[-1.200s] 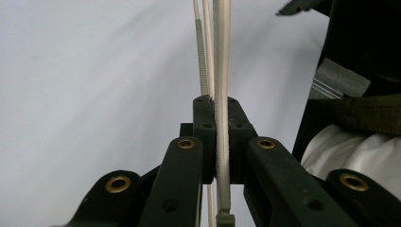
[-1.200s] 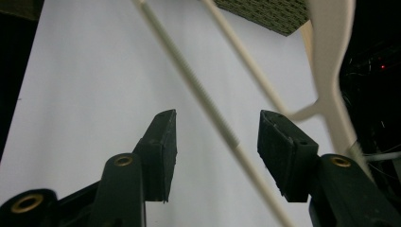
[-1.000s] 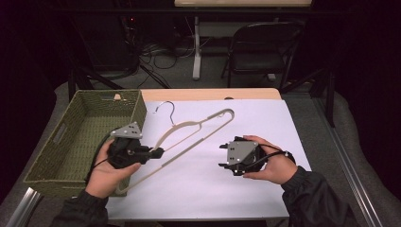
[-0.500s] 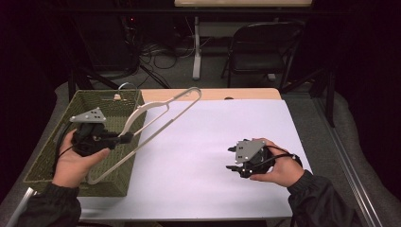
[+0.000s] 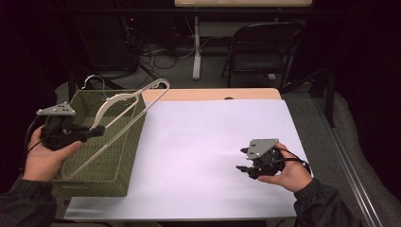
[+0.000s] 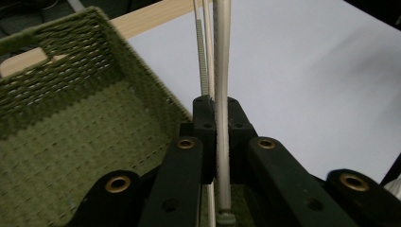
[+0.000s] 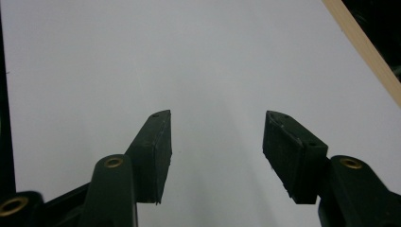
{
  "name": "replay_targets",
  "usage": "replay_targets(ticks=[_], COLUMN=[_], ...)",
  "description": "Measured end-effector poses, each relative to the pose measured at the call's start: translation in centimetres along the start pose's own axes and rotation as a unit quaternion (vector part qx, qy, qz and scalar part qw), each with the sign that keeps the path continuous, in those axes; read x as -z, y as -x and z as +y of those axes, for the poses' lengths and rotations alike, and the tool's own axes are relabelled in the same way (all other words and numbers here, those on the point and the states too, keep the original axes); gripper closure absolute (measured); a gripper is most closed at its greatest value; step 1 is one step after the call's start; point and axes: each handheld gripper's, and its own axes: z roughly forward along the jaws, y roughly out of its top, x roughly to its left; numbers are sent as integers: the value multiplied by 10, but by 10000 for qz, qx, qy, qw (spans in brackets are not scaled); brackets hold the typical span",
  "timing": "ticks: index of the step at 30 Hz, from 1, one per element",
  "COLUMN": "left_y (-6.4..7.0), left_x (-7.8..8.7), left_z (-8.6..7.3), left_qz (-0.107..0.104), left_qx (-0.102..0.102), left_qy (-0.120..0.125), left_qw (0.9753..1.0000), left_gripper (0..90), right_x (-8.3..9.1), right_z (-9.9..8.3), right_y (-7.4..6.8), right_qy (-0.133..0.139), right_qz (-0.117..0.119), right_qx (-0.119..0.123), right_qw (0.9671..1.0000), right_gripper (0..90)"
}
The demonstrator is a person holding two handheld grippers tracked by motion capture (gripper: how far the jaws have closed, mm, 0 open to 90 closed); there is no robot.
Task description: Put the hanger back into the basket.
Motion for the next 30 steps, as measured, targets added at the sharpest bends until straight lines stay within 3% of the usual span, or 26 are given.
replay_targets(ticks=[1,2,3,5,6,10,11,12,15,16,17,22,23,30], left_y=[-5,-5,-11,-13,-19,-27,-33,-33,-45,-45,-52,-67,-74,-86], left_x=[4,4,8,10,15,20,24,24,28,28,29,29,29,30], left_z=[-2,-2,-5,-6,-8,-12,-15,-15,-22,-22,-26,-35,-40,-41], left_qz=[82,82,158,200,259,349,397,397,460,460,499,508,513,473], left_qx=[16,16,59,78,119,202,239,239,335,335,362,469,459,444], left_qy=[-27,-27,-55,-65,-85,-89,-114,-114,-164,-164,-203,-271,-287,-337], left_qw=[10000,10000,9998,9997,9996,9991,9989,9989,9982,9982,9979,9972,9972,9973], left_gripper=[871,871,871,871,871,871,871,871,871,871,871,871,871,871], right_x=[0,0,-1,0,0,1,2,2,4,4,4,4,2,3], right_z=[-7,-7,-15,-17,-24,-35,-42,-42,-54,-54,-60,-71,-76,-84], right_y=[1,1,3,4,4,6,7,7,10,10,11,13,13,13], right_qy=[-22,-22,34,2,55,47,147,147,141,141,131,33,56,85], right_qz=[-57,-57,-143,-167,-307,-448,-517,-517,-671,-671,-790,-870,-926,-1014], right_qx=[-184,-184,-458,-513,-680,-932,-1149,-1149,-1462,-1462,-1604,-1802,-1882,-2000], right_qw=[9998,9998,9988,9985,9972,9946,9919,9919,9869,9869,9838,9798,9777,9745], right_gripper=[409,409,405,404,390,378,377,377,377,377,377,376,377,377])
